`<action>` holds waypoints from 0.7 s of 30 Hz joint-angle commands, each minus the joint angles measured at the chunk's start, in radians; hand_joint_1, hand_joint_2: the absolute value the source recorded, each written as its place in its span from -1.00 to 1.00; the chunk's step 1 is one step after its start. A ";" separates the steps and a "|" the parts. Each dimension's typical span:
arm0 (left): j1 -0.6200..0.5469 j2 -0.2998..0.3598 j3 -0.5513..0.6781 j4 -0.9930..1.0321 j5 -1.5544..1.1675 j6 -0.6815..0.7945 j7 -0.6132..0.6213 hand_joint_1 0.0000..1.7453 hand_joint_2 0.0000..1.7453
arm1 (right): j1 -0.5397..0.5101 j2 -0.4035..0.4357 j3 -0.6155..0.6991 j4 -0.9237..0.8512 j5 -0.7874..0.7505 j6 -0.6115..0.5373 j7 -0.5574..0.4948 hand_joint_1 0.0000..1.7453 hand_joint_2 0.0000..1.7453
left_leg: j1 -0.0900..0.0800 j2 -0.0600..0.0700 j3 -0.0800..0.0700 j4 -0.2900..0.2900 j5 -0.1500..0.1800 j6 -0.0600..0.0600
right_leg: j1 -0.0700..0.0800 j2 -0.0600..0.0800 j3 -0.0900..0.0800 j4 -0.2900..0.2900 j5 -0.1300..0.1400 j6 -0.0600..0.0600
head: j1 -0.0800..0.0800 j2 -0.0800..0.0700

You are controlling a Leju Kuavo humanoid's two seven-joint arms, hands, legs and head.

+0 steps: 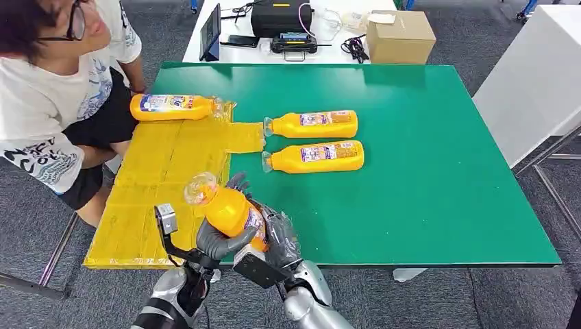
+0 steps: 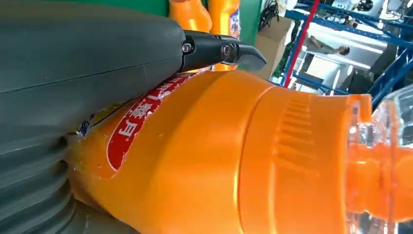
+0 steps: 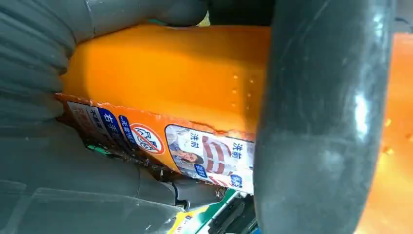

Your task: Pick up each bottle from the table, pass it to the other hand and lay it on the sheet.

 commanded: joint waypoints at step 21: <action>-0.014 0.004 -0.009 -0.015 -0.014 -0.003 -0.025 1.00 1.00 | -0.038 0.009 0.028 0.087 -0.015 -0.001 0.025 1.00 1.00 | 0.001 0.002 0.005 0.000 -0.002 -0.001 | 0.001 0.002 0.004 0.000 -0.002 -0.002 | 0.000 0.000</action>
